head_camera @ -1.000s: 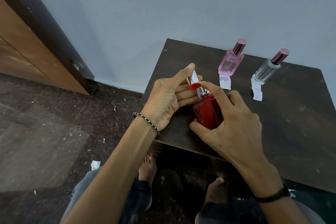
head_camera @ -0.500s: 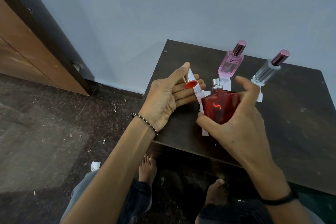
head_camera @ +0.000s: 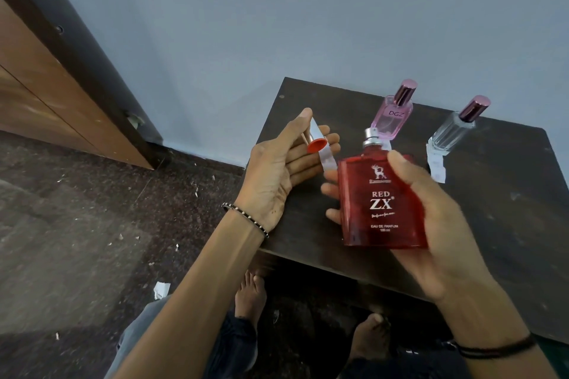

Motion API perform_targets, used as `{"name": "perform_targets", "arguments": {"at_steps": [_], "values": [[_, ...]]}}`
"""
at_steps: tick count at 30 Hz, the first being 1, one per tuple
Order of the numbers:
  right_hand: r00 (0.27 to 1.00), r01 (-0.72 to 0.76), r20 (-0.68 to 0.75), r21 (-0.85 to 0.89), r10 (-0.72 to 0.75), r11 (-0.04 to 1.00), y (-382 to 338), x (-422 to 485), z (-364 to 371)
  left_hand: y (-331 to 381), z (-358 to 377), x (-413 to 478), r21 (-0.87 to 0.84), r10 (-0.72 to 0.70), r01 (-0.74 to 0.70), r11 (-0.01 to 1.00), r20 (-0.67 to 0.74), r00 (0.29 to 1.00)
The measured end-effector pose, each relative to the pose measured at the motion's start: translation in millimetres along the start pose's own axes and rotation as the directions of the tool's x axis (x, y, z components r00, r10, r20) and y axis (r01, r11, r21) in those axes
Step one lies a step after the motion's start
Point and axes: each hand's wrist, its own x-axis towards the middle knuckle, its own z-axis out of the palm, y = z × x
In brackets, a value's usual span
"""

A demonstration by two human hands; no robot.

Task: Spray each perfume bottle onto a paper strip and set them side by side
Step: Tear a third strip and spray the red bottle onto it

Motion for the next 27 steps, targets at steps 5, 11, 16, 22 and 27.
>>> {"name": "perform_targets", "arguments": {"at_steps": [5, 11, 16, 22, 27], "values": [[1.0, -0.008, -0.025, -0.323, 0.0, 0.946, 9.2, 4.3, -0.5, -1.7, 2.8, 0.1, 0.035, -0.008, 0.008, 0.999, 0.005, 1.0], [1.0, -0.004, -0.016, -0.416, -0.003, 0.909, 15.7, 7.7, 0.6, -1.8, 5.9, -3.1, 0.067, -0.039, 0.035, 0.997, 0.064, 0.997], [0.998, 0.019, -0.052, -0.381, -0.042, 0.924, 16.6, 10.0, -0.8, -3.8, 9.5, -6.8, 0.21, -0.03, 0.007, 0.978, 0.104, 0.994], [0.987, 0.05, -0.127, -0.363, -0.102, 0.93, 20.2, 10.7, -6.2, -2.5, 11.4, -10.7, 0.239, -0.01, -0.016, 0.971, 0.104, 0.995], [0.992, 0.063, -0.091, -0.28, -0.092, 0.958, 16.9, 3.4, -7.4, -5.3, 11.7, -13.2, 0.286, -0.003, -0.036, 0.958, 0.136, 0.991]]}}
